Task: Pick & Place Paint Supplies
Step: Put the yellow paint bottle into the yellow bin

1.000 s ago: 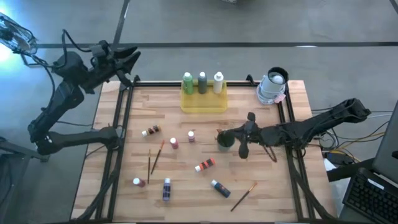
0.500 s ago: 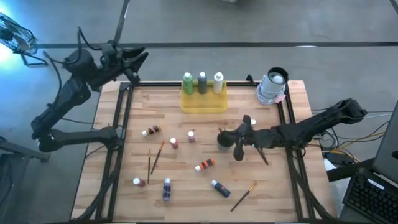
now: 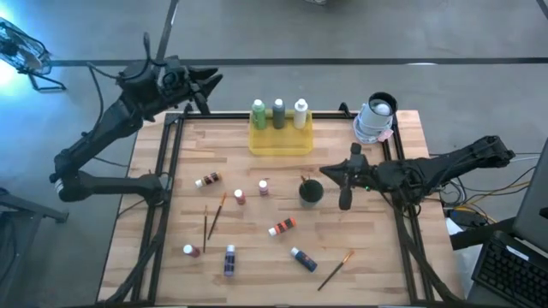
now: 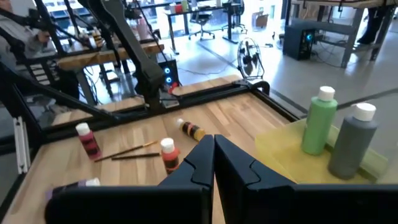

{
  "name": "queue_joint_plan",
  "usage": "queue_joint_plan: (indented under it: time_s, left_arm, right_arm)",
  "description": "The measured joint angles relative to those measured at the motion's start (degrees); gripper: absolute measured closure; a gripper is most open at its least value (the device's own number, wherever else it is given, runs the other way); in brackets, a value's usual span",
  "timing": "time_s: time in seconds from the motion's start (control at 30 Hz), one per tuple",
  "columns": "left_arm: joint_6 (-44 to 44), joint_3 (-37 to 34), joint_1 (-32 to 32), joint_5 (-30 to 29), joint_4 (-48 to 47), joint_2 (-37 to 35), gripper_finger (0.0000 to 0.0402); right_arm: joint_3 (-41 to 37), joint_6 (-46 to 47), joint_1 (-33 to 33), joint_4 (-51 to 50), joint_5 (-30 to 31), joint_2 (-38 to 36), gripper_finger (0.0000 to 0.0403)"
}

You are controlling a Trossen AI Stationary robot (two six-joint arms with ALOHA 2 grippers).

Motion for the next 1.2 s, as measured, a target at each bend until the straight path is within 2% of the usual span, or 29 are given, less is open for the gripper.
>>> queue_joint_plan:
  time_s: [0.4,0.63,0.77,0.83,0.93,1.07,1.13,1.2]
  left_arm:
    - [0.0,0.0,0.0,0.01,0.02,7.23,0.0273]
    - [0.0,-0.03,0.02,0.0,0.02,12.21,0.0273]
    - [-0.08,-0.03,0.02,0.02,0.02,15.45,0.0273]
    - [-4.64,-0.03,0.01,0.52,-0.2,16.96,0.0273]
    - [-18.95,-0.11,-0.02,4.24,-2.18,18.14,0.0273]
    - [-30.93,-0.11,0.41,7.76,-2.32,18.06,0.0273]
    - [-33.6,-0.11,1.42,13.67,-4.08,17.07,0.0273]
    - [-31.18,-0.11,3.1,21.86,-3.09,15.77,0.0273]
  right_arm:
    - [1.84,-0.53,-0.59,-2.69,0.09,-3.51,0.0394]
    - [2.45,0.42,-1.33,-2.74,12.31,-5.29,0.0394]
    - [2.45,2.1,-1.55,-2.68,13.42,-6.57,0.0394]
    - [2.45,1.8,-1.56,-2.7,13.42,-6.93,0.0394]
    - [2.45,2.43,-1.73,-2.72,13.46,-7.47,0.0394]
    - [2.45,5.54,-1.73,-2.68,13.55,-7.67,0.0394]
    - [2.45,5.52,-1.73,-2.75,14.33,-7.56,0.0394]
    - [2.44,4.21,-1.75,-2.78,15.48,-7.44,0.0394]
